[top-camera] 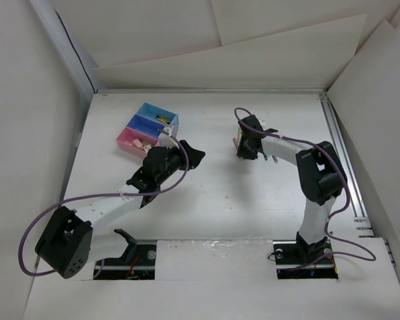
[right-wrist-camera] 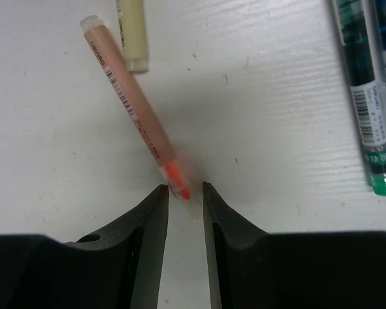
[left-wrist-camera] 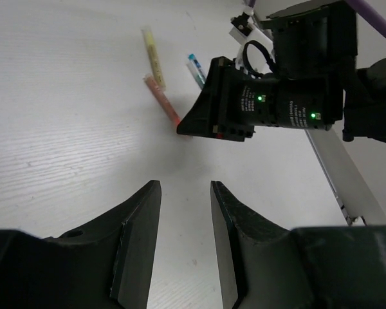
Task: Sort the stationery into containers
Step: Pick up the pen from the center of the board.
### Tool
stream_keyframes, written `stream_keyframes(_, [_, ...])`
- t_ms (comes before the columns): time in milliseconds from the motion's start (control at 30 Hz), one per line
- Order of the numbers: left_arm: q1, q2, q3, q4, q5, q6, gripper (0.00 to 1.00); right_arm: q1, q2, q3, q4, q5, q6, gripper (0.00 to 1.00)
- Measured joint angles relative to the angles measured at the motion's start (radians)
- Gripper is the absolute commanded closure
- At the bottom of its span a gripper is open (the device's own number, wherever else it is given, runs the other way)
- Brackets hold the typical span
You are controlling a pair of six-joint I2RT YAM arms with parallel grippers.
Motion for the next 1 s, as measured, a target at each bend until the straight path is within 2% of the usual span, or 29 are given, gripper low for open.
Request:
stream_keyframes(167, [0.013, 0.0, 0.0, -0.025, -0.04, -0.014, 0.67, 0.011, 0.018, 0.024, 0.005, 0.017, 0.003, 0.68])
stream_keyframes(300, [0.013, 0.002, 0.0, -0.034, -0.054, -0.018, 0.64, 0.023, 0.028, 0.035, 0.007, 0.031, 0.003, 0.86])
stream_keyframes(367, [0.013, 0.007, 0.0, -0.04, -0.061, -0.023, 0.63, 0.031, 0.031, 0.039, 0.008, 0.039, 0.003, 0.9])
stream_keyframes(700, [0.013, 0.066, 0.0, -0.058, -0.067, -0.041, 0.61, 0.092, -0.042, -0.042, 0.034, 0.027, -0.006, 0.95])
stream_keyframes(867, [0.014, 0.097, 0.002, -0.044, -0.042, -0.05, 0.51, 0.13, -0.147, -0.071, 0.036, -0.002, -0.026, 0.99])
stream_keyframes(1000, [0.013, 0.14, 0.039, -0.043, -0.003, -0.055, 0.48, 0.15, -0.269, -0.111, 0.075, -0.049, -0.051, 1.0])
